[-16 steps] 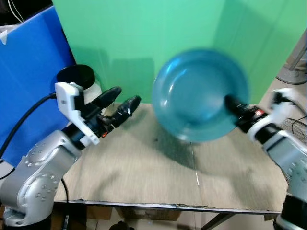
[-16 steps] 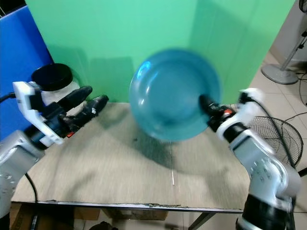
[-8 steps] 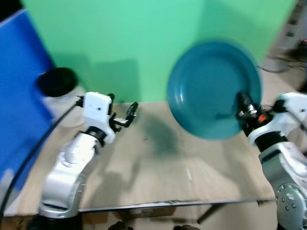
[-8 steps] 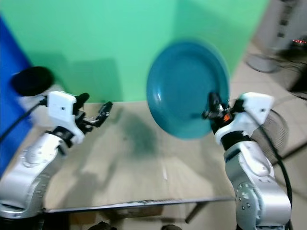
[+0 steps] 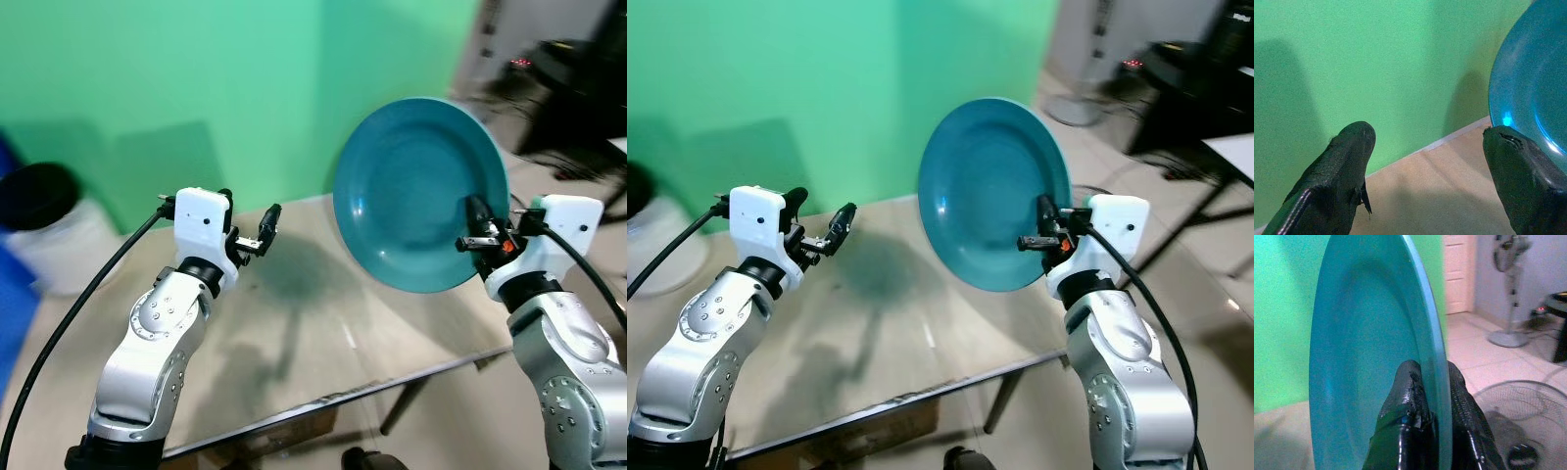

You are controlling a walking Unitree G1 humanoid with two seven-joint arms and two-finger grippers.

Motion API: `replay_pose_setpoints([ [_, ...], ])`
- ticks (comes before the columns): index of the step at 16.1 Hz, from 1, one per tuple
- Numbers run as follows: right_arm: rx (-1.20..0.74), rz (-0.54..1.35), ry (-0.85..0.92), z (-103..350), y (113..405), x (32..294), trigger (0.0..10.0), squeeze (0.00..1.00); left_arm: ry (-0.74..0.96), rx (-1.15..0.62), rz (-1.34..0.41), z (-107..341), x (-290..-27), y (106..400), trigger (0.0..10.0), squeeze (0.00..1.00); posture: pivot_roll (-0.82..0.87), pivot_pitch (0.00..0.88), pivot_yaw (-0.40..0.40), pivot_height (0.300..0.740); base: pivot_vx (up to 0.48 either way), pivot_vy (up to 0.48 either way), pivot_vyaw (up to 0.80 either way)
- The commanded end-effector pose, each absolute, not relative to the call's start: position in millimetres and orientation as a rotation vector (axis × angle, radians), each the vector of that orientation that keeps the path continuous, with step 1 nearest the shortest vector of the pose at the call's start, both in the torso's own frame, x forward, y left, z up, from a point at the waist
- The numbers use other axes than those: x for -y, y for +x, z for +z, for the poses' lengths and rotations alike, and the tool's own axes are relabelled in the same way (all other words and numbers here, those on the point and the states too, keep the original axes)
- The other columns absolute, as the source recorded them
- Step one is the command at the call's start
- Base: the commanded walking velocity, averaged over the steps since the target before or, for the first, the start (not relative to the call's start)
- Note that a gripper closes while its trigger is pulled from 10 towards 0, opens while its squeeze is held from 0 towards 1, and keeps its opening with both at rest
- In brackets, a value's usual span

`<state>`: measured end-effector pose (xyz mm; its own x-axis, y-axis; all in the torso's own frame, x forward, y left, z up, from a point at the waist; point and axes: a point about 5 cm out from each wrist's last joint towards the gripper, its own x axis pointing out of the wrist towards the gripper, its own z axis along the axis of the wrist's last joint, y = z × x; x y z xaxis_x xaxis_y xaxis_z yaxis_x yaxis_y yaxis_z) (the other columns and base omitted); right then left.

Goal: Setting the table

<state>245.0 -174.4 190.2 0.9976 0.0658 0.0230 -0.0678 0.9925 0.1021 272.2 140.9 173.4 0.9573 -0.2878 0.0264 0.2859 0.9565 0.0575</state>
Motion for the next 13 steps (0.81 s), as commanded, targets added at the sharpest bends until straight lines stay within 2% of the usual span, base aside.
replay_pose_setpoints([
  [1, 0.064, 0.072, 0.097, 197.4, 246.9, 173.4, 10.0, 0.0, 0.066, 0.038, -0.276, 174.5, -144.2, 274.1, 10.0, 0.0, 0.05, 0.0, 0.028, 0.74, 0.0, 0.0, -0.8],
  [13, 0.036, 0.055, 0.063, 197.5, 255.6, 175.7, 10.0, 0.0, 0.027, 0.024, -0.247, 172.7, -143.7, 278.2, 10.0, 0.0, 0.04, 0.0, 0.019, 0.74, 0.0, 0.0, -0.8],
])
